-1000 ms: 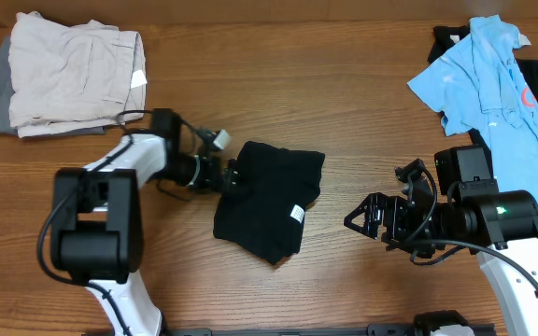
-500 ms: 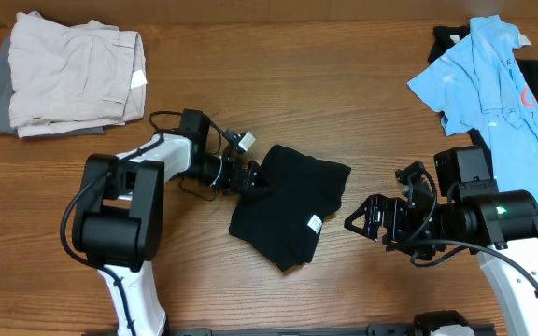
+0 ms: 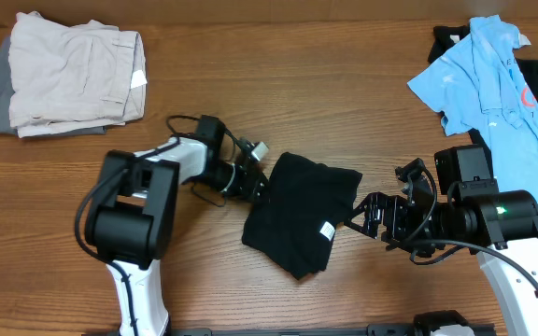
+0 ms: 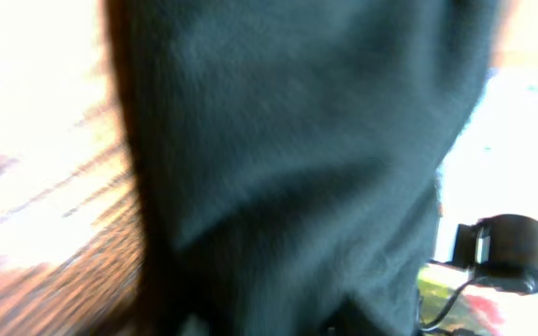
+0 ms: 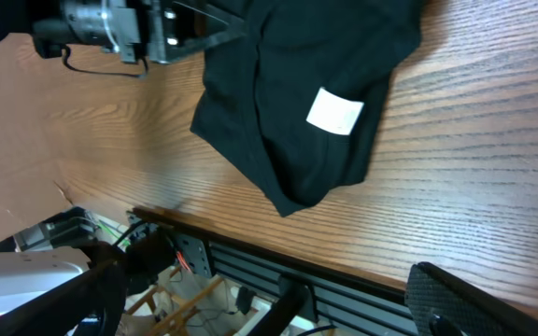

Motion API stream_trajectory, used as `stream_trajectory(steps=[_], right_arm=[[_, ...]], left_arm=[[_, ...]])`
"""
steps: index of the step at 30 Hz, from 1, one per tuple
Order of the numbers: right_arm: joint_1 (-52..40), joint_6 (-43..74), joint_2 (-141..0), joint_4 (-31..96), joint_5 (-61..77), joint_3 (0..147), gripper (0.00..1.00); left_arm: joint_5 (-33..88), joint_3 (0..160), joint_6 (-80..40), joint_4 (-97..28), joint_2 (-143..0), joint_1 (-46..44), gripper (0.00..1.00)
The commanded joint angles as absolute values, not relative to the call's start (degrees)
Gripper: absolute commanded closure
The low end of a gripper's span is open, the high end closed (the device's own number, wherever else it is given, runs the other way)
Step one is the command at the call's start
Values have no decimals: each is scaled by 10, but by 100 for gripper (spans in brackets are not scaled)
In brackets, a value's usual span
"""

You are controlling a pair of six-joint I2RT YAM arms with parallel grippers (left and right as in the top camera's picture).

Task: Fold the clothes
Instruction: 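Grasp the folded black shirt's left edge with the left gripper, then carry the black shirt with the left gripper onto the beige stack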

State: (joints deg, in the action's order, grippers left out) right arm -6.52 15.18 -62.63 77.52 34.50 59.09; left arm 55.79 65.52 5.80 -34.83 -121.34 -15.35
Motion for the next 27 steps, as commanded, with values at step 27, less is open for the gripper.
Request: stream_trajectory(steps=[27], right_arm=[[-68, 150, -625, 805, 311, 591, 0]], left_arm=[[260, 875, 91, -254, -1241, -66, 96]])
